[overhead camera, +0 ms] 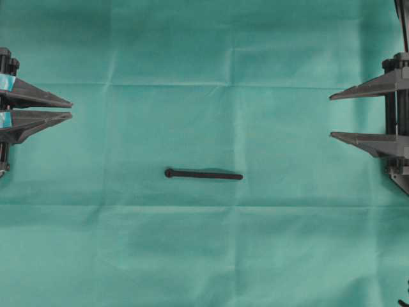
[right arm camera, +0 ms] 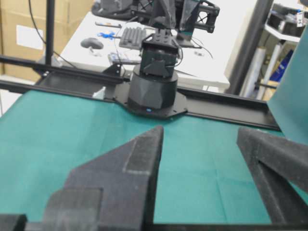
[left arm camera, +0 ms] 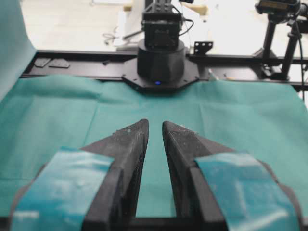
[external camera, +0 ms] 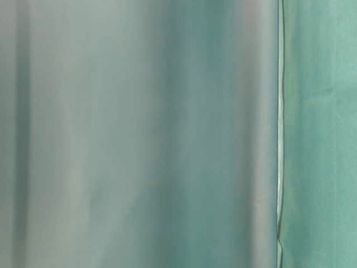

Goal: Peel off the Velcro with your right arm.

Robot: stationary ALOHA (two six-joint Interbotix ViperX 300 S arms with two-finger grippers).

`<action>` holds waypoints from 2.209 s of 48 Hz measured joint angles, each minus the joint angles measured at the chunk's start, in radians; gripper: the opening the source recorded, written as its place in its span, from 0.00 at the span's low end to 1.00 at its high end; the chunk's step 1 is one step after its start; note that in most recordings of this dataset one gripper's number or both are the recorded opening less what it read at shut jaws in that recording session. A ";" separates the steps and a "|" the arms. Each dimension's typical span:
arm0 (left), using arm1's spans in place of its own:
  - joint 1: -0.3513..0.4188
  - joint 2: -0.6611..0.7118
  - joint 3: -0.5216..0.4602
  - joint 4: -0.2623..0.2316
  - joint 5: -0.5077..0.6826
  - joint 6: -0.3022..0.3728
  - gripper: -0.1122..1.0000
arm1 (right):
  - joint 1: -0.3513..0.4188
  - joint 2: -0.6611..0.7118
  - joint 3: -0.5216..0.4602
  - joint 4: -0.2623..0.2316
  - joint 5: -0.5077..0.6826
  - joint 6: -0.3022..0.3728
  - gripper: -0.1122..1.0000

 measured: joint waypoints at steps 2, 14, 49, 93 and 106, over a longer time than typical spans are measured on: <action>-0.002 0.000 0.009 -0.002 -0.011 0.003 0.30 | 0.000 0.000 0.006 -0.002 -0.002 0.000 0.30; -0.040 -0.005 0.078 -0.012 -0.061 0.000 0.10 | -0.003 0.005 0.071 -0.012 -0.046 0.008 0.03; -0.069 0.058 0.110 -0.014 -0.135 0.000 0.69 | -0.005 0.003 0.147 -0.012 -0.123 0.032 0.46; -0.069 0.649 -0.233 -0.012 -0.210 0.000 0.69 | -0.005 0.003 0.156 -0.028 -0.124 0.032 0.47; -0.069 0.746 -0.321 -0.014 -0.209 0.000 0.68 | -0.005 0.003 0.163 -0.035 -0.124 0.034 0.47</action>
